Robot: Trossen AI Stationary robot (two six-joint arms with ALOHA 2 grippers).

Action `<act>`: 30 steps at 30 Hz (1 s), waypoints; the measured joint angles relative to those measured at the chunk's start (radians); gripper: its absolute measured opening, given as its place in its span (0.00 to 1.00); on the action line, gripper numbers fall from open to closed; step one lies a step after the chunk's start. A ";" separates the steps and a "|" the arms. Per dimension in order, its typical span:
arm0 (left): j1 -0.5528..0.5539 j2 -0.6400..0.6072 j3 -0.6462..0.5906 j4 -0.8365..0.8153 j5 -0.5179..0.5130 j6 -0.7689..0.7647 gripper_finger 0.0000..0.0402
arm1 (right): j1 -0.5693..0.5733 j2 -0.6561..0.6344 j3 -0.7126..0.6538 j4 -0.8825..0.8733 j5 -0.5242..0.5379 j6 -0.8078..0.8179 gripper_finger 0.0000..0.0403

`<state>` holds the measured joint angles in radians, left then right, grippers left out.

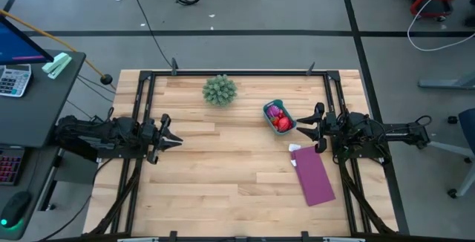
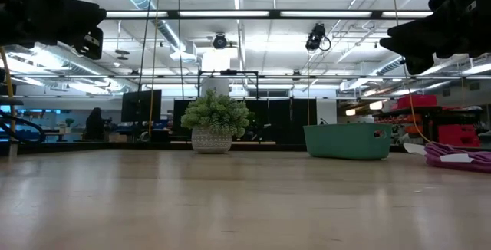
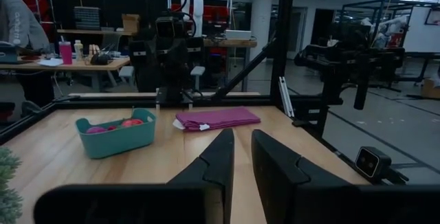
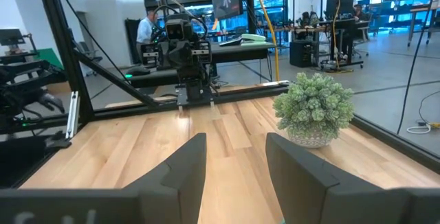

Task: Pick and placing Produce into tupperware
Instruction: Return to Home Position

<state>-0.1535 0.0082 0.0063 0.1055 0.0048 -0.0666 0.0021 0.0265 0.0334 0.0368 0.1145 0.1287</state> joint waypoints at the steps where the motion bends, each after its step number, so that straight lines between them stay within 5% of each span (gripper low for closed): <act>1: 0.000 0.000 0.000 0.000 0.000 0.000 0.14 | 0.000 0.000 0.000 0.000 0.000 0.000 0.40; 30: 0.000 0.000 0.000 0.001 0.000 0.000 0.14 | 0.000 0.000 0.000 0.000 0.000 0.000 0.40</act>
<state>-0.1535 0.0082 0.0063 0.1066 0.0048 -0.0662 0.0021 0.0265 0.0334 0.0364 0.1146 0.1287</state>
